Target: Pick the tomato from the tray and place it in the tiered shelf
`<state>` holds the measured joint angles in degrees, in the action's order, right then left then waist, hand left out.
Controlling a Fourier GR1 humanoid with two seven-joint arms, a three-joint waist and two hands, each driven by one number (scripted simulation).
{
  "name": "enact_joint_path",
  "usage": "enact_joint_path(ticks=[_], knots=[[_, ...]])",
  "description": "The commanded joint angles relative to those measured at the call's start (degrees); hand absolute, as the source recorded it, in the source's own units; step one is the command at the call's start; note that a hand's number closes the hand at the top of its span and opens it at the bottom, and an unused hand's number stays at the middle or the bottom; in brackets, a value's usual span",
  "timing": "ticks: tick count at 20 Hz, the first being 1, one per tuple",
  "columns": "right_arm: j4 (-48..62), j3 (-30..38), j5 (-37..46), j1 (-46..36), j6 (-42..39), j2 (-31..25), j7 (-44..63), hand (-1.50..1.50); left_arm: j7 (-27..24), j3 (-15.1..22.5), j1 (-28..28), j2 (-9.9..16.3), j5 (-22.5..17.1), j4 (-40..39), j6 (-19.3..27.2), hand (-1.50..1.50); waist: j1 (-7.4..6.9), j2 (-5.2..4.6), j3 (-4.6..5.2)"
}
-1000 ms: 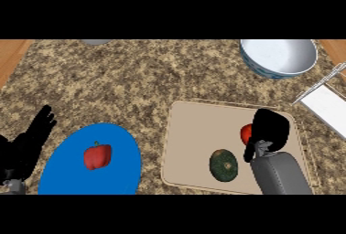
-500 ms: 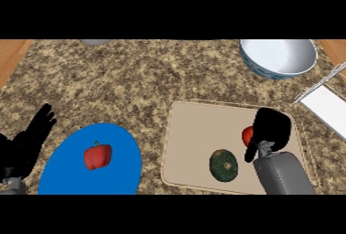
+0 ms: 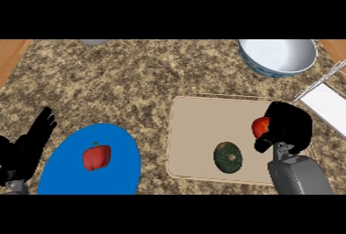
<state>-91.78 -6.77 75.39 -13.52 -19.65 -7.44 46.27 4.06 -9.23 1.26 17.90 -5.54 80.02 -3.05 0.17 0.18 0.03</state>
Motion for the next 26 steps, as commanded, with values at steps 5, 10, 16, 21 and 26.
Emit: enact_joint_path(ticks=[5,10,16,21,26], knots=[[-16.08,9.9,-9.25,5.15,1.23,-2.84,-3.59,1.5,-0.6,-1.03,-0.06,0.62,0.05,0.22,-1.16,0.0,0.55,0.02,-0.02],[-29.72,10.43,-10.71,1.03,-7.07,1.37,6.76,1.5,-0.9,-1.72,-2.28,0.32,0.15,-3.13,-1.07,0.0,0.41,0.0,0.03],[-44.08,18.18,-18.84,-3.64,-11.83,4.25,13.05,1.5,4.05,-0.35,-0.8,-0.71,0.25,3.14,0.08,0.0,0.29,0.12,-0.01],[-51.69,23.64,-22.45,-11.04,-20.19,0.78,18.27,1.5,1.77,-1.11,-0.47,-0.17,1.26,0.86,-0.42,0.0,0.61,0.16,0.06],[-47.85,26.03,-21.5,-23.13,-22.56,-0.87,20.62,1.5,4.35,-1.84,-3.83,0.92,-0.09,0.4,-1.92,0.0,0.35,0.18,0.05]])
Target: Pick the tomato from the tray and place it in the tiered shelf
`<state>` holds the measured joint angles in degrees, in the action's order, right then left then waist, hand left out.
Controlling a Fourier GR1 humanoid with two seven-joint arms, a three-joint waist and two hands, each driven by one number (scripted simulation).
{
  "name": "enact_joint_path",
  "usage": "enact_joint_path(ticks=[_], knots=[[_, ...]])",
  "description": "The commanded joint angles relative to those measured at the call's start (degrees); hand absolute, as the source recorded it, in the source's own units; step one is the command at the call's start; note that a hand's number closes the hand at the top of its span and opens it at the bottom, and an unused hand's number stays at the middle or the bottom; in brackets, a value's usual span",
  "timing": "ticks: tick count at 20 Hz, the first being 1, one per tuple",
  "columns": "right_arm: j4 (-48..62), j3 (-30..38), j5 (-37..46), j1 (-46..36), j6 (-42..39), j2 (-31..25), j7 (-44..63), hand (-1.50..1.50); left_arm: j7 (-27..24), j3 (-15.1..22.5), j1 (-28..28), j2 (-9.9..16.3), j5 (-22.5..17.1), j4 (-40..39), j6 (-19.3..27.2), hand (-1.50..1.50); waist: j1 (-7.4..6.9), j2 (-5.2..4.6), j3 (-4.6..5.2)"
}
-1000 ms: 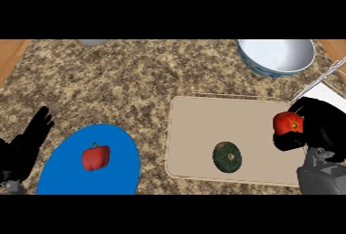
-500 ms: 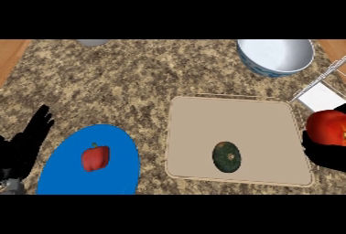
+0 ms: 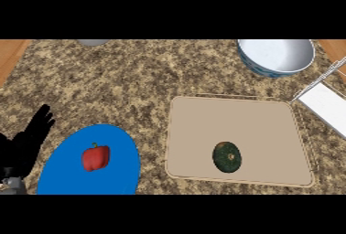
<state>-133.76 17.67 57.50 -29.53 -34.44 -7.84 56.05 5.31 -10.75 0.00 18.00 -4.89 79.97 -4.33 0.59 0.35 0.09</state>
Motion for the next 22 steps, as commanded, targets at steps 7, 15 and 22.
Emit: enact_joint_path(ticks=[7,15,22], knots=[[1.96,6.94,1.22,-13.02,-14.53,-12.36,6.32,1.5,-0.38,0.42,0.33,-1.57,0.84,0.71,0.76,0.0,0.19,0.09,0.04],[11.97,10.53,2.3,-21.49,-18.5,-18.88,3.4,1.5,2.91,1.14,-0.68,-1.42,1.5,2.97,0.95,0.0,-0.63,-0.17,0.0],[24.0,16.0,3.3,-18.67,-11.89,-26.87,-6.16,1.5,0.55,1.13,-1.16,-2.58,2.47,0.1,1.12,0.0,-0.61,-0.45,-0.07]])
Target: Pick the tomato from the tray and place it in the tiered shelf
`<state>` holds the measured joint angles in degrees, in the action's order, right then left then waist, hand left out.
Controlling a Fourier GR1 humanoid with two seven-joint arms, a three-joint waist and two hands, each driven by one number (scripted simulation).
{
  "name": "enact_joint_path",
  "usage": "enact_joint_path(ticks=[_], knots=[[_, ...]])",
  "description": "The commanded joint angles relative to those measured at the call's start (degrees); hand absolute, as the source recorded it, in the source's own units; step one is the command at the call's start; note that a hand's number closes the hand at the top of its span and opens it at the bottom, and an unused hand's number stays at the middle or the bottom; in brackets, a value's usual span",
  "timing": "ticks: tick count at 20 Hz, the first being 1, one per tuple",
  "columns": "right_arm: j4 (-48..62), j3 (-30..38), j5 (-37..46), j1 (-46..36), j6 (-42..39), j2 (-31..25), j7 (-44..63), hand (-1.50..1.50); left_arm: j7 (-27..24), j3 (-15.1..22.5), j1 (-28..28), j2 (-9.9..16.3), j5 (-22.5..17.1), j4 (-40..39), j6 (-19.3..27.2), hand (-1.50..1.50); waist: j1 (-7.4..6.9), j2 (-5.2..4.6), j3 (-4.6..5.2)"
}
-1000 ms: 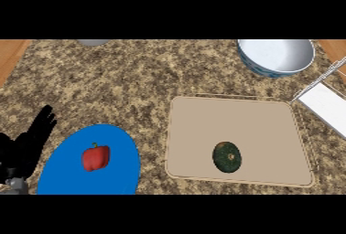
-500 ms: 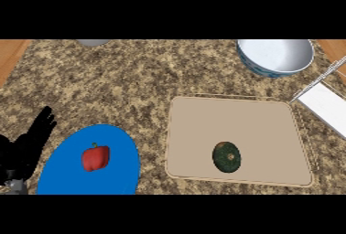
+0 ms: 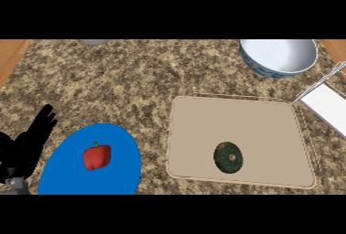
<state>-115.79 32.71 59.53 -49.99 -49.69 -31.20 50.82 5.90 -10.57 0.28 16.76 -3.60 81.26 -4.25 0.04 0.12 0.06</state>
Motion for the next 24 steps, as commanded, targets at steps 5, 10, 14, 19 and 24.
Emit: enact_joint_path(ticks=[5,10,14,19,24], knots=[[13.79,1.1,1.19,2.26,6.06,-9.28,-4.28,1.5,-1.1,-1.02,-4.28,0.48,0.58,-4.74,-0.67,0.0,0.03,-0.23,-0.02],[16.64,5.8,-1.17,9.36,13.41,-8.79,-9.28,1.5,1.06,-1.55,-0.54,0.29,-0.74,0.23,-1.73,0.0,-0.11,-0.1,-0.07],[21.91,5.34,-0.39,8.45,21.86,-6.71,-8.86,1.5,3.6,1.32,1.69,-1.96,1.26,5.78,-0.03,0.0,-0.64,-0.11,-0.1],[25.92,9.31,0.46,12.77,28.63,-6.52,-8.57,1.5,0.1,1.11,2.02,-3.35,2.7,2.93,1.14,0.0,-0.38,-0.16,-0.1],[32.1,7.57,-1.57,14.97,27.46,-11.93,-12.87,-1.5,4.12,-1.53,-1.84,-0.98,-0.01,1.95,-1.03,0.0,0.0,-0.11,-0.06]])
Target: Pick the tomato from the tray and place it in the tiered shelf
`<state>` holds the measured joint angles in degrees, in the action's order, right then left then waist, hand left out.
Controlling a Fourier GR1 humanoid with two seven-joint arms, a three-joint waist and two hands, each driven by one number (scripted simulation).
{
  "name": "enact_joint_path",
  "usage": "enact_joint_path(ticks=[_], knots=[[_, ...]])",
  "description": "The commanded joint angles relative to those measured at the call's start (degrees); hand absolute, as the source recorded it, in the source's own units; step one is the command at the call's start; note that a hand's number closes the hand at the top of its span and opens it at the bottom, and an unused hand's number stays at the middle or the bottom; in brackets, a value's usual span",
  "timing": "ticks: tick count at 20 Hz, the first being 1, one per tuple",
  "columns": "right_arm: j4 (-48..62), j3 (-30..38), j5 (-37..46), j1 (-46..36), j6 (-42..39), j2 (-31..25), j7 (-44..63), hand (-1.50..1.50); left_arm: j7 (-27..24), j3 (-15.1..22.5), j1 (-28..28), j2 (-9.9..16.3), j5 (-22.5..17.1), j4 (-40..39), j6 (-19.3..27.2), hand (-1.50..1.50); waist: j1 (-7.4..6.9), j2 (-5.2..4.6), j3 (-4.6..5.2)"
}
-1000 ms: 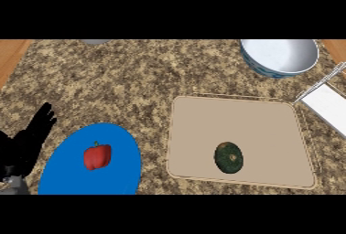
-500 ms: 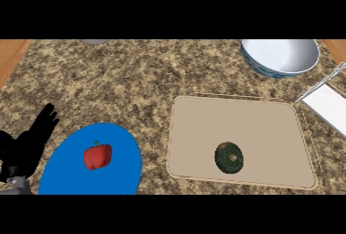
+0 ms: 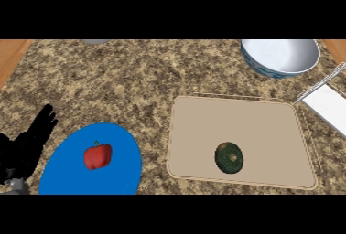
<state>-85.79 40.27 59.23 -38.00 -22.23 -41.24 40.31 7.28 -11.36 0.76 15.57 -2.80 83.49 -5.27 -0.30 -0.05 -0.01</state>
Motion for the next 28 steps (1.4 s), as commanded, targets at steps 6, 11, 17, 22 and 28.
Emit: enact_joint_path(ticks=[6,11,17,22,28], knots=[[8.58,2.03,-3.99,5.81,10.74,-1.97,-9.16,-1.5,0.05,-1.25,2.97,0.22,-1.0,2.39,-2.05,0.0,0.0,0.09,-0.02],[3.11,3.17,-9.31,2.86,9.58,0.15,-4.12,-1.5,-2.0,-0.71,0.93,-0.71,1.11,-1.6,-0.84,0.0,0.26,0.16,0.02],[3.15,10.41,-18.36,-1.93,6.62,-2.1,-0.32,-1.5,1.62,-1.42,-0.17,0.61,0.0,1.17,-1.47,0.0,0.38,0.29,0.0],[-9.33,15.71,-24.81,1.89,4.93,0.14,2.79,-1.5,-2.63,-2.59,1.98,0.79,0.05,-1.52,-2.53,0.0,1.03,0.44,0.03],[-15.68,25.63,-34.39,1.52,-4.0,-8.64,9.63,-1.5,-0.06,-2.94,0.28,0.72,-0.34,0.37,-1.65,0.0,1.65,0.64,0.02]])
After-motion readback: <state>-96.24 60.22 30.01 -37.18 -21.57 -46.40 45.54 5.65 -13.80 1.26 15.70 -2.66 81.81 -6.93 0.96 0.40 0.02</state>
